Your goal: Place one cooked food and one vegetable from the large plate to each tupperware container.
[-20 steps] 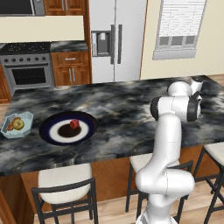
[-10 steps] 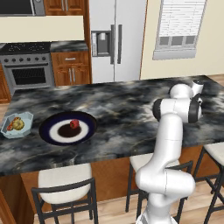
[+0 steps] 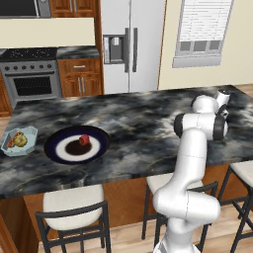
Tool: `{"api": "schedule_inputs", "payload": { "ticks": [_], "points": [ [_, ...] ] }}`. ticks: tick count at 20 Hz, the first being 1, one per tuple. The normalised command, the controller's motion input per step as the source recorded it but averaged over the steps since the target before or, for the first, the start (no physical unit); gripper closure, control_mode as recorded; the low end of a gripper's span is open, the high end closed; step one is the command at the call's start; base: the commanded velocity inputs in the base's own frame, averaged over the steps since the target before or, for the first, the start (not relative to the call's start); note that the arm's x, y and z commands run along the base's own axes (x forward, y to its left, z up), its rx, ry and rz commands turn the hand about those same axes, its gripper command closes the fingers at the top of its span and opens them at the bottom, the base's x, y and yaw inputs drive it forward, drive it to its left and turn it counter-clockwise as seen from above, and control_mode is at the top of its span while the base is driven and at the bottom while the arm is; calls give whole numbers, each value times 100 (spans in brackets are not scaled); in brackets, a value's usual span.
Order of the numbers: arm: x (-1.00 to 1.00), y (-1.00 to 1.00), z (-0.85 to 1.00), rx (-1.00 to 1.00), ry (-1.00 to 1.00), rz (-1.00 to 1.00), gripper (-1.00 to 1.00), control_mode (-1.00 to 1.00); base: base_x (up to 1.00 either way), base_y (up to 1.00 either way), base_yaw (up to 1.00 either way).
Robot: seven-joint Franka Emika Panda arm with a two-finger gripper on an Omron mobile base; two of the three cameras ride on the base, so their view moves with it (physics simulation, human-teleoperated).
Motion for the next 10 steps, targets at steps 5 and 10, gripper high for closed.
{"api": "schedule_inputs", "payload": {
  "ticks": [5,10],
  "points": [
    [7,-8,0,0,-1,-1,-100,-100,0,0,0],
    [0,-6,4,0,-7,-4,-100,-100,0,0,0]
  ]
}}
